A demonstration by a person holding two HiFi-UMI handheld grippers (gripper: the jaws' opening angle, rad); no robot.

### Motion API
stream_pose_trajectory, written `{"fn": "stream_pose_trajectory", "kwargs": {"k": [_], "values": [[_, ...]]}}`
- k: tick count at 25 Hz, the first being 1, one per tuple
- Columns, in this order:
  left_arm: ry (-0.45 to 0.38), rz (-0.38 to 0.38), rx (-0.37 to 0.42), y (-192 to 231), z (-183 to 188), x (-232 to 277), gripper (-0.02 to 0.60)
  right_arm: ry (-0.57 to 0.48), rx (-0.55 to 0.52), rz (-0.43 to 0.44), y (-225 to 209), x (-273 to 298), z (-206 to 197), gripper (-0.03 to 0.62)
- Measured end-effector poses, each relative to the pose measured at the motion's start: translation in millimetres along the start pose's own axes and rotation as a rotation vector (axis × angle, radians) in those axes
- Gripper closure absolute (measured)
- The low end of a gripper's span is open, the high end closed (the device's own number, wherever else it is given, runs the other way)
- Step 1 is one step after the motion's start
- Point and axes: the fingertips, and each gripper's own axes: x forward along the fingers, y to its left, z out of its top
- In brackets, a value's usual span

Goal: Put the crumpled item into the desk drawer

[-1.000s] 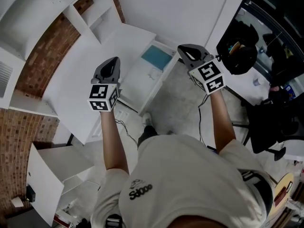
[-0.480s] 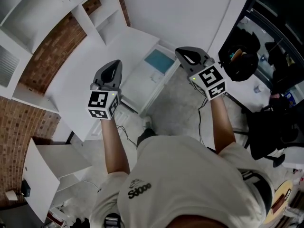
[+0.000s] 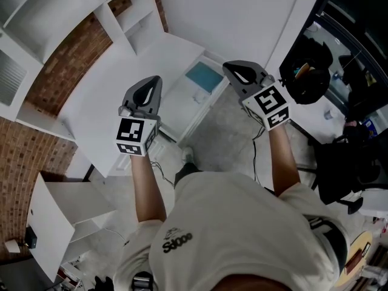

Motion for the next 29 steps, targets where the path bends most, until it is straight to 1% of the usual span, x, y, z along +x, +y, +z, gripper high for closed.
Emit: {"fn": "stream_pose_trajectory", "kwargs": {"k": [7, 16, 29], "values": [[0.009, -0.011, 0.016, -4, -1, 1, 0.563, 0.028, -0.011, 0.002, 4, 4, -9, 0.591], [0.031, -0.012, -0.013, -1, -15, 4, 0.563, 0.045, 0.002, 0.003, 4, 11, -17, 0.591], [0.044, -0.003, -0.019, 10, -24, 10, 0.563, 0.056, 0.006, 0.009, 1, 24, -24, 0.591]]}}
